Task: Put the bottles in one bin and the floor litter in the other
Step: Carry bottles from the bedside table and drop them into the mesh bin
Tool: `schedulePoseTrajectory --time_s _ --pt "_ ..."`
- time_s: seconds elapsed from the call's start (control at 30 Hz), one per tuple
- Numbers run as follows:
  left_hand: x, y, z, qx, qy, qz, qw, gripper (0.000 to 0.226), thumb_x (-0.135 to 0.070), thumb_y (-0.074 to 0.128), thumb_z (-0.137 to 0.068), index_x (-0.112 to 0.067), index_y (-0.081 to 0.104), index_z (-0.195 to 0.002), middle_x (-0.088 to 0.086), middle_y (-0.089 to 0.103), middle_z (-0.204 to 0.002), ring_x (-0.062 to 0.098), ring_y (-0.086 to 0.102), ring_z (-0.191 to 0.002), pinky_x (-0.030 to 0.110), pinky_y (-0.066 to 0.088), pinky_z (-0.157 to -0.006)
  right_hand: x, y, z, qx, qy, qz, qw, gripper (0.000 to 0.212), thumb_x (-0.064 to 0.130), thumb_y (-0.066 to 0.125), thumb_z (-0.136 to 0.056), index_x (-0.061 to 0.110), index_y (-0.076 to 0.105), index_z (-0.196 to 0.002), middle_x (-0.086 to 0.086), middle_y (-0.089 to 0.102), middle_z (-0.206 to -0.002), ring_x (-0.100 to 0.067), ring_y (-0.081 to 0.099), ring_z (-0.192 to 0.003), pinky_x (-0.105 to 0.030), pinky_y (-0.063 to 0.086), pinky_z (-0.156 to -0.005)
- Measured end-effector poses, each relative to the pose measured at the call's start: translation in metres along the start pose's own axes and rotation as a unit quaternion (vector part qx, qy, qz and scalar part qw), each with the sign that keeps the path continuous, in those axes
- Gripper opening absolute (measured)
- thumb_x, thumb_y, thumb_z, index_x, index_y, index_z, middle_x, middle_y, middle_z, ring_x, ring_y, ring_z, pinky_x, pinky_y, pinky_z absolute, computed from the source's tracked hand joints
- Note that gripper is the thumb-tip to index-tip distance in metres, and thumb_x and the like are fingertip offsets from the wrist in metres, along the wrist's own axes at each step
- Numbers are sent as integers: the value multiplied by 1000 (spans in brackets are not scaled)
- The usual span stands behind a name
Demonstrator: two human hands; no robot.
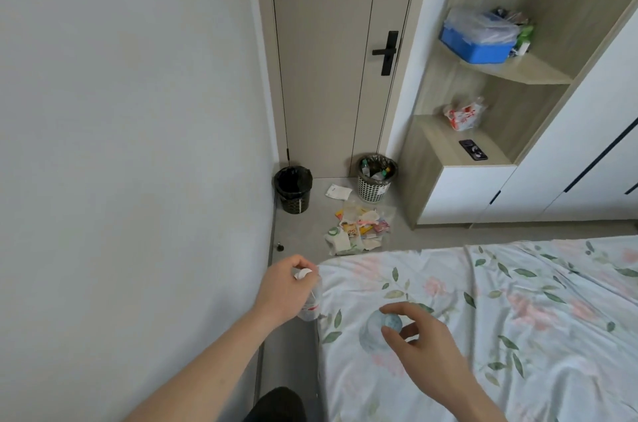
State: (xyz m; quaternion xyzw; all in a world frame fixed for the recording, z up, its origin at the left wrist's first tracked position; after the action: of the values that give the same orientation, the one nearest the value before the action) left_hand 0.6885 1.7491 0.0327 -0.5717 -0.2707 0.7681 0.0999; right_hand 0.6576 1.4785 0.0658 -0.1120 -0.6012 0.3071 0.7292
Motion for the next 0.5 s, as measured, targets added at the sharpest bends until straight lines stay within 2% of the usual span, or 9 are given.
schedulePoseTrajectory --time_s 0.17,0.3,0.43,0.5 --pt "-10 -3 -60 -5 -6 5 1000 9 -27 64 -84 -33 70 -86 -18 70 -92 4 64 -86 29 53 -77 14 -10 -66 9 -11 9 1000 21 28 70 -90 44 66 -102 25 66 -108 -1 65 -84 -17 53 -68" --pt "-21 -4 -132 10 -2 -1 1000 9 -27 63 -85 -34 69 -84 -14 69 -87 6 58 -72 28 48 -68 26 -9 -133 4 -2 12 1000 19 29 69 -91 45 65 -101 22 67 -102 0 65 -83 -18 52 -65" --pt "-28 -1 -221 46 -14 -9 999 10 -25 62 -86 -32 69 -86 -14 69 -91 7 62 -82 33 52 -78 37 2 -211 -7 19 6 1000 20 28 70 -90 44 65 -102 21 67 -103 0 65 -84 -19 52 -67" --pt "-36 0 -266 59 -14 -17 998 9 -25 61 -87 -31 68 -87 -15 68 -92 7 61 -86 31 50 -76 47 5 -251 -11 32 2 999 22 28 71 -90 45 64 -102 19 67 -102 1 65 -83 -17 50 -64"
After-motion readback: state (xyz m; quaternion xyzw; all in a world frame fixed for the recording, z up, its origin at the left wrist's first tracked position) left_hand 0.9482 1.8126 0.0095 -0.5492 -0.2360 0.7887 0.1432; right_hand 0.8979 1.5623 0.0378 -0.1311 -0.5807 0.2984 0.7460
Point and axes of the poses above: each hand's wrist, its own z-axis away from the middle knuckle, its own y-axis out of the palm, x = y × z, the point moved 3 cm from there along -z, towards the middle knuckle
